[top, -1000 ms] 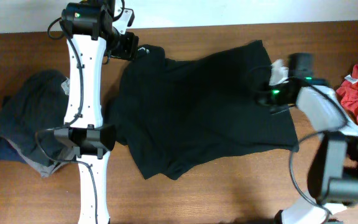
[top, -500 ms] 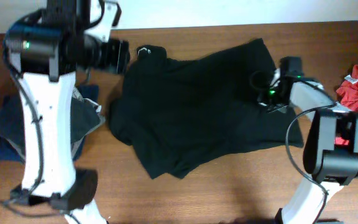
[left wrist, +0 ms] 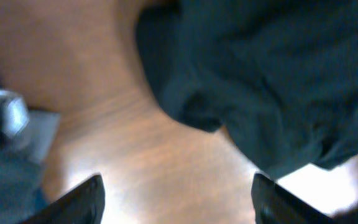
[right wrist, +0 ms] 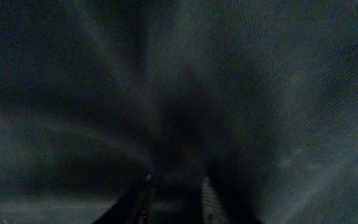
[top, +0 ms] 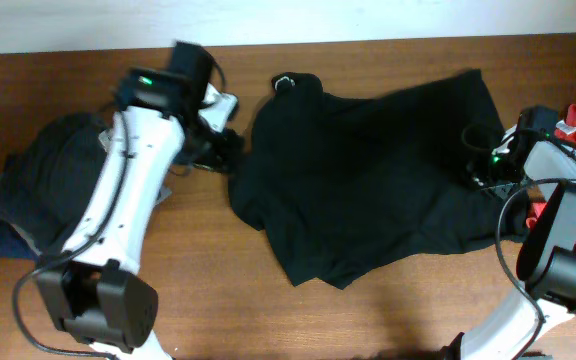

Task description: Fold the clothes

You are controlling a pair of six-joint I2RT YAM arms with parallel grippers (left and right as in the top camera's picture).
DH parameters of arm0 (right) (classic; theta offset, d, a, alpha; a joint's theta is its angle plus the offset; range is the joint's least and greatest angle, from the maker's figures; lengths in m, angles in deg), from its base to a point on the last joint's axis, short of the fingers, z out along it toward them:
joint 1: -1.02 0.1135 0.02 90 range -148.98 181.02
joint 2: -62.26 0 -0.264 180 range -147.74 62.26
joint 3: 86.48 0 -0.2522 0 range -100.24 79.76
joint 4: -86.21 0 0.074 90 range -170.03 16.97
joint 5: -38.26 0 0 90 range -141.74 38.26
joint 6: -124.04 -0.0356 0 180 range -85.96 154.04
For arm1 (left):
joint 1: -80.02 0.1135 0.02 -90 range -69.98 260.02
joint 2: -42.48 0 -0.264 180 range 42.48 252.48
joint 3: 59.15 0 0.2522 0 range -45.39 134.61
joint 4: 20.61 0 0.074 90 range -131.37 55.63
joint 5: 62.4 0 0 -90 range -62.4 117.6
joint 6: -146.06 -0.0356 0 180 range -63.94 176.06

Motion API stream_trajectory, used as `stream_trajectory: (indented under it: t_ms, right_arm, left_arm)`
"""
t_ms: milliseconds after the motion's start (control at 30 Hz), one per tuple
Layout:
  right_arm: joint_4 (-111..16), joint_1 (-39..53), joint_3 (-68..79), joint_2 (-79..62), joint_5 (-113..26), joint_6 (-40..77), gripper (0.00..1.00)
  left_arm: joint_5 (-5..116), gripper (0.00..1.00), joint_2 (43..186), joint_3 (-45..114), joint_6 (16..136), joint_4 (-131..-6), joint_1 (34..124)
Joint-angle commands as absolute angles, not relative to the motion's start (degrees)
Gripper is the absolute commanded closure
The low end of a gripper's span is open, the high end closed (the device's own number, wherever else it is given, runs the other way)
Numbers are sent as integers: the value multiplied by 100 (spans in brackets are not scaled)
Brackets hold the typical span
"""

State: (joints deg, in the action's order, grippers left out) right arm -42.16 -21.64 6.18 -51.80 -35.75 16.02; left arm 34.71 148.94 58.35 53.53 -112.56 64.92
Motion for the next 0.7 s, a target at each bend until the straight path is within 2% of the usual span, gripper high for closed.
stream_trajectory:
  t_ms: [0, 167, 400, 500, 533, 667]
  right_arm:
    - [-4105, -2035, 747, -4551, -3346, 1709, 60]
    - [-3980, -1958, 747, -3565, -2780, 1711, 53]
    - [-3757, -1442, 747, -2905, -2646, 1889, 52]
    - [-3637, -1119, 749, -2925, -2668, 2076, 52]
    - [-3598, -1012, 749, -2933, -2690, 2155, 51]
    - [-3563, -651, 749, -2938, -2959, 2186, 52]
  left_arm:
    - [3602, 22, 14887, 4959, 5393, -10716, 6320]
    - [3567, 21, 14891, 3560, 5399, -9239, 6339]
    - [3727, 26, 14929, 2810, 5397, -7455, 6355]
    - [3484, 27, 15049, 2773, 5395, -7322, 6355]
    - [3467, 31, 15088, 2773, 5395, -7383, 6355]
    - [3676, 32, 15101, 2775, 5417, -7857, 6357]
